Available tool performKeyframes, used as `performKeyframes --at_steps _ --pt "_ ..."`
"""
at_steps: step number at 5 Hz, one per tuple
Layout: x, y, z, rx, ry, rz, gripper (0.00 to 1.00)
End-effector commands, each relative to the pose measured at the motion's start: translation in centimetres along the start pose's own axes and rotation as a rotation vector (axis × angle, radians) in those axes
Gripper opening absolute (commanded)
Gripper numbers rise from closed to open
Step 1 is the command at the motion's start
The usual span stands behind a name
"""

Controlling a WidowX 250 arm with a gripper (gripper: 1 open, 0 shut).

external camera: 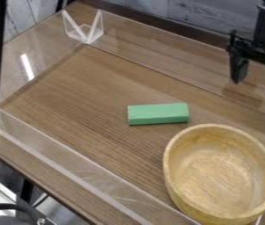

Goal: Put the green block in the brown bowl

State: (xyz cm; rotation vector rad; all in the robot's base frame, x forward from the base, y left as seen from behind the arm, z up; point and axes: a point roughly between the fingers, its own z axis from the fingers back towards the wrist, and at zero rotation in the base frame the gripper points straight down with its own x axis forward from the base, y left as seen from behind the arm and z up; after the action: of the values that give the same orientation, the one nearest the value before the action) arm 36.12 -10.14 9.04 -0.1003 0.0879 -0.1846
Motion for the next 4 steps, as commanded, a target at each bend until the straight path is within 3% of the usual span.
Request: performKeyframes --at_steps 1,2,3,4 --pt "-0.8 0.7 3.1 -0.002 -0.072 -0.036 1.00" --pt "-2.1 2.1 2.7 -0.002 -0.040 -0.119 1.00" --pt "-3.6 4.0 2.6 -0.001 0.002 -0.266 1.00" --pt "-5.6 5.7 2.6 0.004 0.021 -0.432 1.00"
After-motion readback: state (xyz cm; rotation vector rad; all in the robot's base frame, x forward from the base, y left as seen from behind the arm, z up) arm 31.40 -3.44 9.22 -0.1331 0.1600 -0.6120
